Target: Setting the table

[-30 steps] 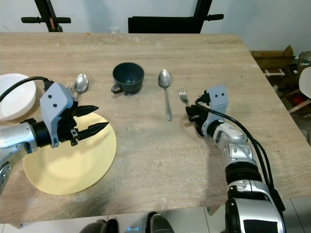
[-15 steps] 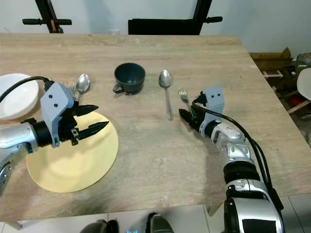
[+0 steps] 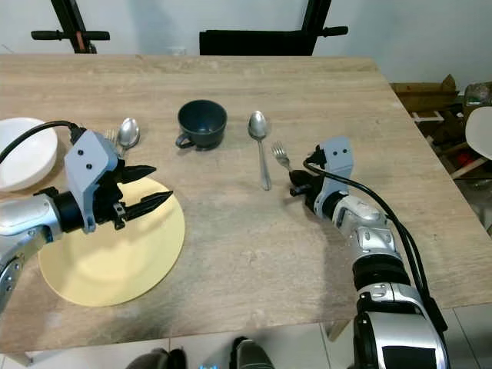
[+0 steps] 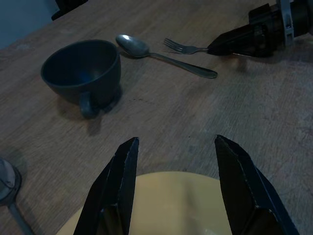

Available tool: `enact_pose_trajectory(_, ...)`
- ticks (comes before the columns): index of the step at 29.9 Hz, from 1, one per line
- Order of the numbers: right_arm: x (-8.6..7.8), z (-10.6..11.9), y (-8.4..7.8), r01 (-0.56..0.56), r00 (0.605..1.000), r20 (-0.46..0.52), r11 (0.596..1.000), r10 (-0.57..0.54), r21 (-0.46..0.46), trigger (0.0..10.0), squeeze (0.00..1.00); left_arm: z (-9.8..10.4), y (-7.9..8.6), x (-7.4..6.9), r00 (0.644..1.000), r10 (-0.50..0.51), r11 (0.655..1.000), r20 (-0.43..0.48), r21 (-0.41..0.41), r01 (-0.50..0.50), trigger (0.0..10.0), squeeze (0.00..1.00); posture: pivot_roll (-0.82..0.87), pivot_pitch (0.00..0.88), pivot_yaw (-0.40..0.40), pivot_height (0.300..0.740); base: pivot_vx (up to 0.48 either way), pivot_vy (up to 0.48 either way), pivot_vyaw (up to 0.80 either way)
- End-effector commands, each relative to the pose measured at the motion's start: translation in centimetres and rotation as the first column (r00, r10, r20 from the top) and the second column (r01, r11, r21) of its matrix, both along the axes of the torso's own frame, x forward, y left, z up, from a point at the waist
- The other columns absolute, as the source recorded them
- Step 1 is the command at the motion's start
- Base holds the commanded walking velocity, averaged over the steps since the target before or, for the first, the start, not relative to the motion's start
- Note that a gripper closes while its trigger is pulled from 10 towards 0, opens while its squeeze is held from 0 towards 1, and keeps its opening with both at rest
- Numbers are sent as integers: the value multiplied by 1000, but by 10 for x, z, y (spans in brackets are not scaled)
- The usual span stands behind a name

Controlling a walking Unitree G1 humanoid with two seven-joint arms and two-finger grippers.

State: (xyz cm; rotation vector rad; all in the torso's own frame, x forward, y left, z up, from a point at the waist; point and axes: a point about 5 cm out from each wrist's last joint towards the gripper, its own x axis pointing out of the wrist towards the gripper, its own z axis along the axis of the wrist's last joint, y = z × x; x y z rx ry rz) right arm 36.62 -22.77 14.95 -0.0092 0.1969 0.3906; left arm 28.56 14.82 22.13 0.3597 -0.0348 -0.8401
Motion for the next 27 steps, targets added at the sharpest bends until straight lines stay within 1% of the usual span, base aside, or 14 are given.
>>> enact_pose_trajectory(1,-9,-24,2,-5,995,-97,1000,6,9,0,0,-6,-2,-1,1000,-5,1000,-18,6,5,10000,0,-16,116,50,740,0,0,0)
enact_pose_trajectory(5,-8,-21,2,8,998,-70,1000,-6,28,0,0,-7,-2,-2,1000,-5,1000,-19,5,5,10000,0,-17,113,49,740,0,0,0)
enact_pose_trajectory(8,-4,0,2,79,995,54,992,-85,97,0,0,-7,-3,-1,1000,20,1000,-11,-11,-20,10000,0,-18,106,50,740,0,0,0)
enact_pose_trajectory(9,-4,0,2,79,995,54,992,-85,97,0,0,-7,-3,-1,1000,20,1000,-11,-11,-20,10000,0,-18,106,50,740,0,0,0)
enact_pose_trajectory(10,-3,12,4,108,986,111,983,-125,148,10000,0,-7,-3,0,999,42,999,-7,-24,-42,10000,0,-21,101,53,740,0,0,0)
enact_pose_trajectory(11,-3,12,4,108,986,111,983,-125,148,10000,0,-7,-3,0,999,42,999,-7,-24,-42,10000,0,-21,101,53,740,0,0,0)
enact_pose_trajectory(12,-6,26,8,142,966,181,964,-185,226,10000,0,-8,-4,0,997,72,997,-3,-41,-72,10000,0,-27,92,64,740,0,0,0)
enact_pose_trajectory(13,-8,30,9,150,958,200,956,-204,252,10000,0,-8,-4,0,997,80,996,-3,-46,-80,10000,0,-27,92,64,740,0,0,0)
enact_pose_trajectory(17,-18,40,19,159,935,255,936,-245,315,10000,0,-9,-6,1,992,129,989,2,-70,-129,10000,0,-42,80,82,740,0,0,0)
enact_pose_trajectory(19,-37,45,33,173,905,314,923,-287,345,10000,0,-9,-6,5,980,200,975,2,-103,-199,10000,0,-54,72,94,740,0,0,0)
enact_pose_trajectory(21,-46,44,37,192,891,330,917,-313,351,10000,0,-10,-6,6,975,223,969,2,-113,-221,10000,0,-64,67,97,740,0,0,0)
enact_pose_trajectory(23,-46,44,37,192,891,330,917,-313,351,10000,0,-10,-6,6,975,223,969,2,-113,-221,10000,0,-64,67,97,740,0,0,0)
enact_pose_trajectory(25,-66,41,53,229,872,331,898,-361,376,10000,0,-12,-7,12,964,265,959,20,-111,-262,10000,0,-96,50,108,740,0,0,0)
enact_pose_trajectory(27,-73,41,60,241,868,321,887,-379,395,10000,0,-13,-9,16,958,286,952,23,-119,-281,10000,0,-112,42,110,740,0,0,0)
